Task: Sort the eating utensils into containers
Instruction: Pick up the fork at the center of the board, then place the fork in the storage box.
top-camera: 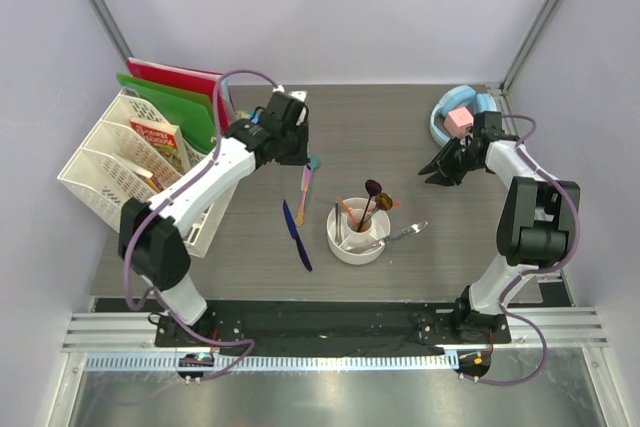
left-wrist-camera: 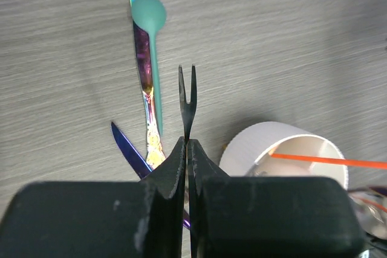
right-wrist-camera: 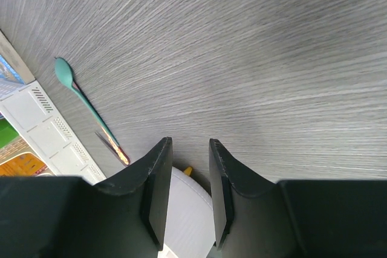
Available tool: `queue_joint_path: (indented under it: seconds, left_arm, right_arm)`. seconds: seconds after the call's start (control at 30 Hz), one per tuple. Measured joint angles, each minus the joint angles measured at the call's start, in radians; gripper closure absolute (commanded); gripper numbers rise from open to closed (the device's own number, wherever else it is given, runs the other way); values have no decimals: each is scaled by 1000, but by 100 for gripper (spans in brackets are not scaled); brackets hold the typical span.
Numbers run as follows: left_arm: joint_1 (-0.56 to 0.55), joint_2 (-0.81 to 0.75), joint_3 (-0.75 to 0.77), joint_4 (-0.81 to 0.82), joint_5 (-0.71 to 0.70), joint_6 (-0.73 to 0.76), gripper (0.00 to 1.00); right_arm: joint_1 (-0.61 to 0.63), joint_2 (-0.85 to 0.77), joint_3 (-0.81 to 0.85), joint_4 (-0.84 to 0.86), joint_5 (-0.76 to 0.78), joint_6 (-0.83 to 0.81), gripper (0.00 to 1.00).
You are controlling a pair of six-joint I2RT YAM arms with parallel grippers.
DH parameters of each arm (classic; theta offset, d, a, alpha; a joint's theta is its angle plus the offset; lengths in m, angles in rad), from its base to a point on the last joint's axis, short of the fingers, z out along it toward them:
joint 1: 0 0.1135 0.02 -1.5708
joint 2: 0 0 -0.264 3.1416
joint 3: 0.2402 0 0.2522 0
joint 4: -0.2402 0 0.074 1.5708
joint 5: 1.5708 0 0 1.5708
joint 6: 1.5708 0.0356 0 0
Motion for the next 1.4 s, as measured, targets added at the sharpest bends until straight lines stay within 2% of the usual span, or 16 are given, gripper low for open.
queue_joint_path:
  seconds: [0.23,0.47,0.73,1.17,1.4]
  left_arm:
    - [-32,-138,-74,16,-40,-42,100]
    - [-175,-207,-157,42,-80,-96,100]
    - [-261,-208,-190,89,-126,-123,100]
    - [-298,-172,-235,208,-169,-117,100]
    - [-354,-170,-343,296,-186,-122,100]
  right_arm:
    - [0,-41,-59,25,-15,20,67]
    - [5,-127,-119,45,-19,26,66]
    - [7,-217,-193,43,-19,26,66]
    - [27,-253,-230,36,-18,14,66]
    - [27,-253,-232,36,-18,13,66]
